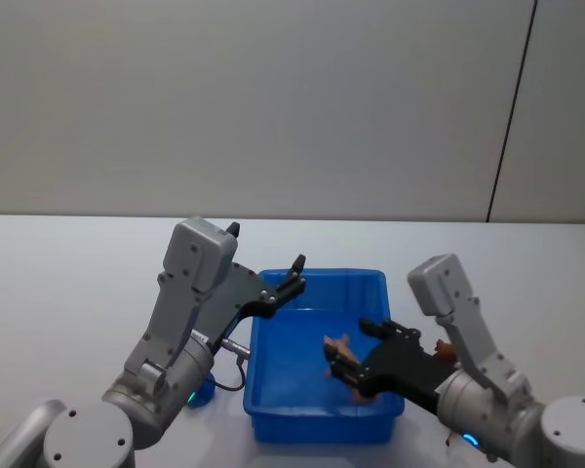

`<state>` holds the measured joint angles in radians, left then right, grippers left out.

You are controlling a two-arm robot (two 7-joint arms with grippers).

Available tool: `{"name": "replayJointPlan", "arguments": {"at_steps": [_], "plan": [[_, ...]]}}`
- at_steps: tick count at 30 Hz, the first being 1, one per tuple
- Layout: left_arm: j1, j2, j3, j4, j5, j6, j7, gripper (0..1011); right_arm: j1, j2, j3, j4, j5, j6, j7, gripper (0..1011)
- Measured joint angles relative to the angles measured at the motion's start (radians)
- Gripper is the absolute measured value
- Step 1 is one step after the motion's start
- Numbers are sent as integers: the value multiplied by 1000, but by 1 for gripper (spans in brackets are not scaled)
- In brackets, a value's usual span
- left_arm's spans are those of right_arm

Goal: Pick up the two dolls from the table and place them into the box.

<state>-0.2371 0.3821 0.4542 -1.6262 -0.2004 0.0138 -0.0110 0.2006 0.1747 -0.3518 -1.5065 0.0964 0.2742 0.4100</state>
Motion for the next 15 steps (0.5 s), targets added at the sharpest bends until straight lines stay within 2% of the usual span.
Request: {"name": "replayJointPlan", "arguments": {"at_steps": [4, 7, 8, 13, 15], "plan": [[0, 0, 0, 0, 0, 0, 0, 1001, 10, -12, -9, 17, -8, 0, 2, 706], [0, 0, 0, 0, 0, 0, 0, 1001, 13, -17, -12, 23, -6, -4, 0, 840], [0, 0, 0, 0, 0, 0, 0, 1001, 13, -17, -12, 23, -3, -5, -2, 840], [0, 0, 0, 0, 0, 0, 0, 1001, 9, -15, -7, 16, 21, -15, -22, 985], [0, 0, 0, 0, 0, 0, 0, 1001, 1, -8, 1, 5, 38, -21, -38, 1001]]}}
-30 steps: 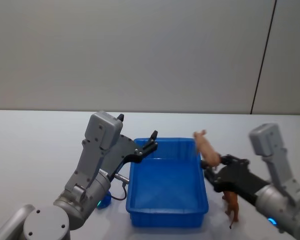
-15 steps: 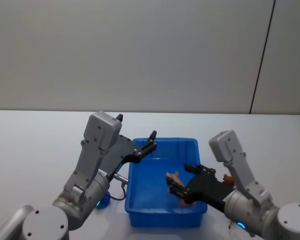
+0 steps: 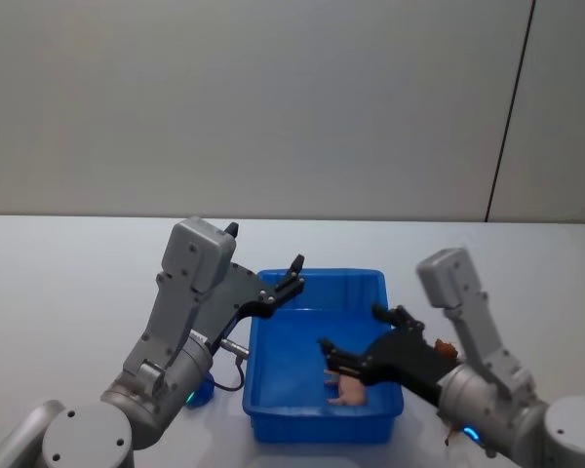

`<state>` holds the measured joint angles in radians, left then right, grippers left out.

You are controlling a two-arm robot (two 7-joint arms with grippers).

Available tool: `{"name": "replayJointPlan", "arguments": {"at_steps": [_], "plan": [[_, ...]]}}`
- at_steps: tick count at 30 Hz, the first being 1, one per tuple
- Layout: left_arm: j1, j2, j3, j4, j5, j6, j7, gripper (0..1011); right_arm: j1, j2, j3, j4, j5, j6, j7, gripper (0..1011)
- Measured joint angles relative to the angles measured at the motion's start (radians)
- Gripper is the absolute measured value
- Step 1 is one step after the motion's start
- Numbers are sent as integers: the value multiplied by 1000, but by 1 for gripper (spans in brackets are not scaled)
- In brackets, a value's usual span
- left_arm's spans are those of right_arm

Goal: Pick up the two dolls from the table and place them into the box.

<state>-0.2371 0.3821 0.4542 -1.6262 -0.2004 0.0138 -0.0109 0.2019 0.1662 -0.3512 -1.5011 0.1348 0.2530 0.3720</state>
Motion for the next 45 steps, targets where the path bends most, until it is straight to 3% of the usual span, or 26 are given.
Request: {"name": "replayJointPlan", "arguments": {"at_steps": [14, 26, 45], "plan": [[0, 0, 0, 0, 0, 0, 0, 1001, -74, 86, 66, -76, 94, -8, -79, 1001], [0, 0, 0, 0, 0, 0, 0, 1001, -129, 142, 101, -92, 131, 31, -120, 1001], [0, 0, 0, 0, 0, 0, 0, 1001, -144, 149, 98, -37, 131, 82, -129, 1001]]}}
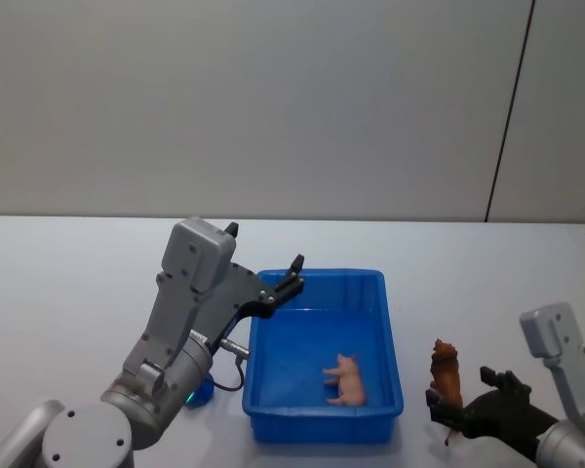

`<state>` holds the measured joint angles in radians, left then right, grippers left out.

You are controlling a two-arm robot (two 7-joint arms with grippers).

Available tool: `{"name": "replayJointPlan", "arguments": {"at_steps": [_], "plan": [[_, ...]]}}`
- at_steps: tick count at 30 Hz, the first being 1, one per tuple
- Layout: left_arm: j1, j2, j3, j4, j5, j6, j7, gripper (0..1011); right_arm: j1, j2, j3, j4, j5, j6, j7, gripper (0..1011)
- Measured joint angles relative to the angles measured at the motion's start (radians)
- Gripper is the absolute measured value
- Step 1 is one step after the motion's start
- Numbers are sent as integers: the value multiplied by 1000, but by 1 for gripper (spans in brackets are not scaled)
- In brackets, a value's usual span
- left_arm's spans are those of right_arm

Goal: Pick up the two dolls from the table and place them into the box.

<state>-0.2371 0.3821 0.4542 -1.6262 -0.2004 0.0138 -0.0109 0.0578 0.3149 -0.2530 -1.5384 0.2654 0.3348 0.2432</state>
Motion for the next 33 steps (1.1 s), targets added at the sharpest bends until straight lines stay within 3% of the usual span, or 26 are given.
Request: {"name": "replayJointPlan", "arguments": {"at_steps": [9, 17, 21, 29, 30, 33], "plan": [[0, 0, 0, 0, 0, 0, 0, 1001, 14, -18, -14, 42, -16, 12, 1, 962], [0, 0, 0, 0, 0, 0, 0, 1001, 24, -31, -21, 66, -21, 15, -17, 781], [0, 0, 0, 0, 0, 0, 0, 1001, 25, -36, -23, 71, -22, 13, -31, 620], [0, 0, 0, 0, 0, 0, 0, 1001, 20, -37, -22, 55, -22, -5, -60, 389], [0, 0, 0, 0, 0, 0, 0, 1001, 18, -37, -21, 49, -21, -10, -65, 319], [0, 0, 0, 0, 0, 0, 0, 1002, 16, -37, -20, 39, -19, -19, -74, 278]]}}
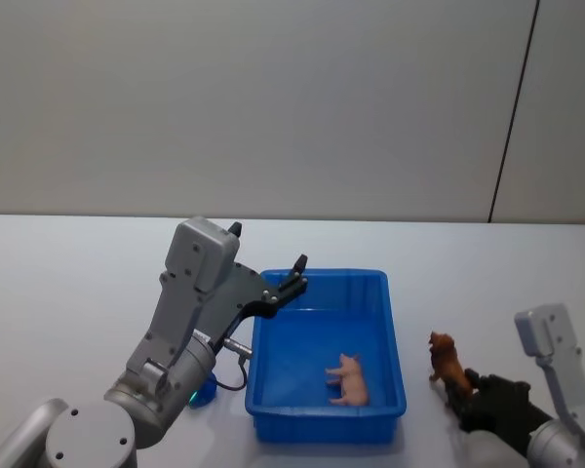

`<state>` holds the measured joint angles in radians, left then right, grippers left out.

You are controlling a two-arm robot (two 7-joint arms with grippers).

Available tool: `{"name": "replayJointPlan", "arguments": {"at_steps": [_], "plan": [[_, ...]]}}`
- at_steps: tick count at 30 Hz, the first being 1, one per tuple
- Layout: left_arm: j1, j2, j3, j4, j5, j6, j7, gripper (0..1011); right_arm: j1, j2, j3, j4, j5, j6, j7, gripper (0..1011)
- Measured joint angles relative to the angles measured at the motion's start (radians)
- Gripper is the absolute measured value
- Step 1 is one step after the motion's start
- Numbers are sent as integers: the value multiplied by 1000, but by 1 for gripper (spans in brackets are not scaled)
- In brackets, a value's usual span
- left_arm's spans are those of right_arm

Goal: Pick up the two dolls from the table and place them into the box.

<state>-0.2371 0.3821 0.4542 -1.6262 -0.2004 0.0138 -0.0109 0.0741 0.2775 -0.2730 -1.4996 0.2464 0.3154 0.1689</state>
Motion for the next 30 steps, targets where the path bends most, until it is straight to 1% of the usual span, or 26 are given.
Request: {"name": "replayJointPlan", "arguments": {"at_steps": [7, 17, 23, 27, 30], "plan": [[0, 0, 0, 0, 0, 0, 0, 1002, 1, 0, 7, -32, 2, -44, -22, 268], [0, 0, 0, 0, 0, 0, 0, 1001, 23, -6, 12, -78, -12, -101, -16, 268], [0, 0, 0, 0, 0, 0, 0, 1002, 52, -19, 9, -106, -23, -123, 27, 268], [0, 0, 0, 0, 0, 0, 0, 1002, 73, -30, 1, -110, -31, -120, 62, 268], [0, 0, 0, 0, 0, 0, 0, 1001, 90, -42, -7, -108, -40, -105, 88, 268]]}}
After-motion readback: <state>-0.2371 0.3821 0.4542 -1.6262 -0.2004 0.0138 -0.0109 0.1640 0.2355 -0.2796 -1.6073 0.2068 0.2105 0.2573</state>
